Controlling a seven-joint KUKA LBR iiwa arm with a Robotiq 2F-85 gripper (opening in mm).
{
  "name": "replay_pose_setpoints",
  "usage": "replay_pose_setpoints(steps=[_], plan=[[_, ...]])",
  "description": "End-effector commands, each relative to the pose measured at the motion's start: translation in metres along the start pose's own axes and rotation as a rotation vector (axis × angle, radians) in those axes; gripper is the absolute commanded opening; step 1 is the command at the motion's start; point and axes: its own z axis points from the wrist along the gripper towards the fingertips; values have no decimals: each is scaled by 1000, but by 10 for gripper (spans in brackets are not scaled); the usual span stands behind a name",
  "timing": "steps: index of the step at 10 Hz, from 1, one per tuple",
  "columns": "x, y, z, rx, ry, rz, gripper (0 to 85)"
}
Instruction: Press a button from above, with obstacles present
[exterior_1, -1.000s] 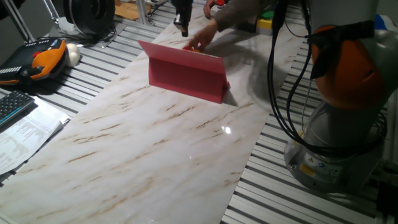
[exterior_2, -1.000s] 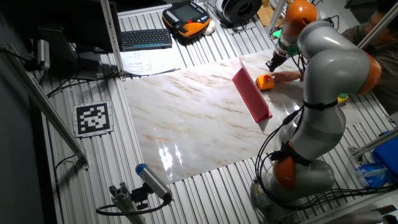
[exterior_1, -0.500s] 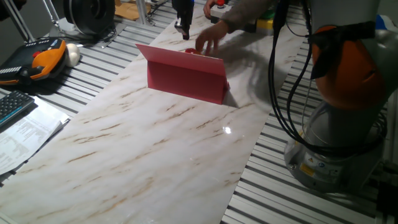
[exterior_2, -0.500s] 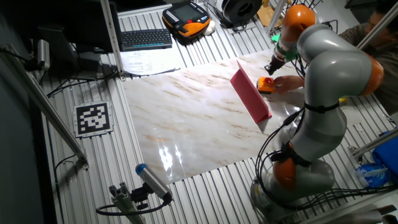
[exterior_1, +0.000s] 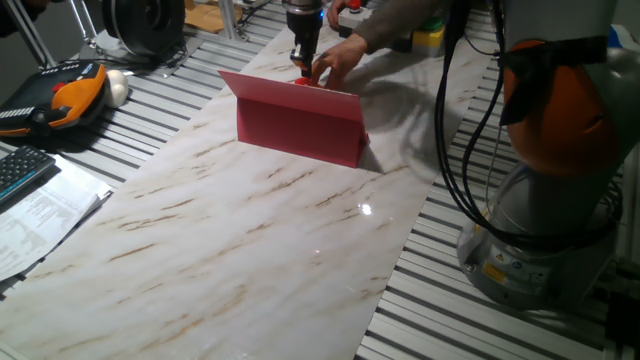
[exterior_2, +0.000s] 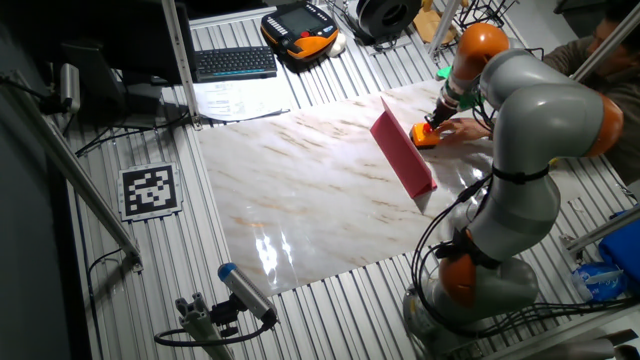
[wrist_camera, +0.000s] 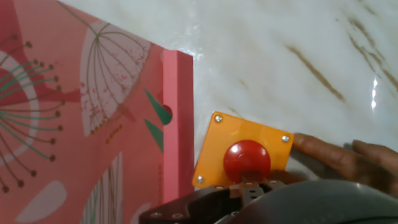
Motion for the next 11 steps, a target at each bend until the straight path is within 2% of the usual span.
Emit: replay_pose_setpoints(steps=[1,5,11], plan=[[-2,-2,2,-2,0,-5,0],[-13,-3,14,-21,-4,-11,0],[-15,3,28,-20,-26,-11,0]])
